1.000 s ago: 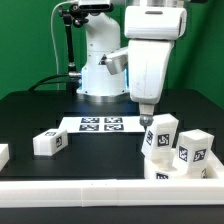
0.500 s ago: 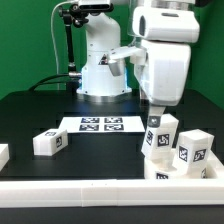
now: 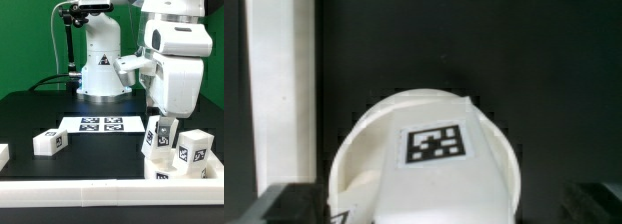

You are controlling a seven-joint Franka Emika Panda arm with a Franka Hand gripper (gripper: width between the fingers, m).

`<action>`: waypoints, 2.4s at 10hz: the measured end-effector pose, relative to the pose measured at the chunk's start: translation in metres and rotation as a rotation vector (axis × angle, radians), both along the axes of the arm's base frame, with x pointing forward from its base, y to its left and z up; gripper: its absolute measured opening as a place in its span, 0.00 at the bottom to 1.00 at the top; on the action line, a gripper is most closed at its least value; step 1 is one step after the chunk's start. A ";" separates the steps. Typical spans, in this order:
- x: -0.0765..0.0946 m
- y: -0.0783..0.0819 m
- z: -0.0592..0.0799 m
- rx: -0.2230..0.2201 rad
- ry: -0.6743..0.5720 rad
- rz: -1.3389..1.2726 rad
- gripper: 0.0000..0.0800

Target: Assemble stool

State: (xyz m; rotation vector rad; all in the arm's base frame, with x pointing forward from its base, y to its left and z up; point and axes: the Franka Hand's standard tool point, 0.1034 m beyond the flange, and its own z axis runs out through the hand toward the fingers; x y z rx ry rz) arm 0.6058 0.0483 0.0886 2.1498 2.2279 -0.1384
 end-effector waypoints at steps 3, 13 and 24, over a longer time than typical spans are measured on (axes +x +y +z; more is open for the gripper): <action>0.000 -0.002 0.000 0.000 0.000 -0.005 0.69; -0.001 -0.008 -0.001 -0.010 -0.044 -0.587 0.43; -0.001 -0.007 -0.002 0.012 -0.064 -1.507 0.43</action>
Offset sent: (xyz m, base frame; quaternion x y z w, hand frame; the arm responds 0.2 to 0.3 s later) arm 0.0000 0.0000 0.0000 0.0000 0.0000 0.0000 1.0000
